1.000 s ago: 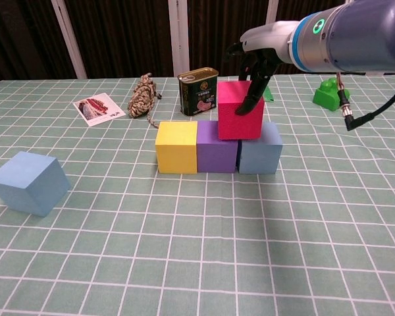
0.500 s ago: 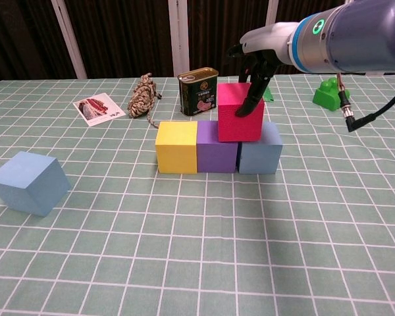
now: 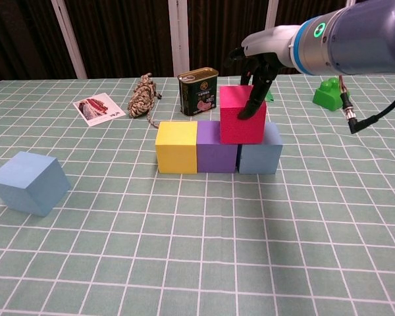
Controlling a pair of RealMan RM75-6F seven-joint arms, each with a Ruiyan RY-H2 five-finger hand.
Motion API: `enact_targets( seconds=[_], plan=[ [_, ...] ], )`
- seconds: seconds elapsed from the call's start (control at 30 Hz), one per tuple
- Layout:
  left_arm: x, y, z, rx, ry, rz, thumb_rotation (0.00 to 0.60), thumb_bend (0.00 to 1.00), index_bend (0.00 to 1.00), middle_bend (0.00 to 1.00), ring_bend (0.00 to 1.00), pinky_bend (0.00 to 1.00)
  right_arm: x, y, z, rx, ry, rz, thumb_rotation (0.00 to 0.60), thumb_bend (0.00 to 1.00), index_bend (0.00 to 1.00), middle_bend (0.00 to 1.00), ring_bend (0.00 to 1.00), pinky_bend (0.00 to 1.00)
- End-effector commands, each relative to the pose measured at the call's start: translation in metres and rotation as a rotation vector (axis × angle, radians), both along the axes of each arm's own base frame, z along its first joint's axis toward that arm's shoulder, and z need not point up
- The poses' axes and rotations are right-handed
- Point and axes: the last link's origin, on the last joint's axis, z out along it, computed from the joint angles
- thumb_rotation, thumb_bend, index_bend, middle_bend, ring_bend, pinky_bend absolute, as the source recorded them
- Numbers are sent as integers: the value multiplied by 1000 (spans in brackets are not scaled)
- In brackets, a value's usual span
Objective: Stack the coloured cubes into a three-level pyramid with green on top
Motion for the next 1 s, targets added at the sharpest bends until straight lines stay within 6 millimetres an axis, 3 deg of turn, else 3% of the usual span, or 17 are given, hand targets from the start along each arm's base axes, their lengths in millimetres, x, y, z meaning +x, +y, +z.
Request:
enact_targets(
  seconds=[0.03, 0.43, 1.0],
  plan=[
    [0, 0, 0, 1, 0, -1, 600, 105, 20, 48, 0, 49, -1, 0, -1, 3, 3, -3, 600, 260, 0, 462, 276, 0],
    [0, 0, 0, 2, 0, 1, 600, 105, 21, 48, 0, 42, -2, 1, -1, 9, 14, -2, 600, 258, 0, 438, 256, 0],
    [0, 0, 0, 1, 1, 3, 600, 104, 22, 48, 0, 37, -4, 2, -2, 36, 17, -11, 600, 258, 0, 86, 98, 0]
  ],
)
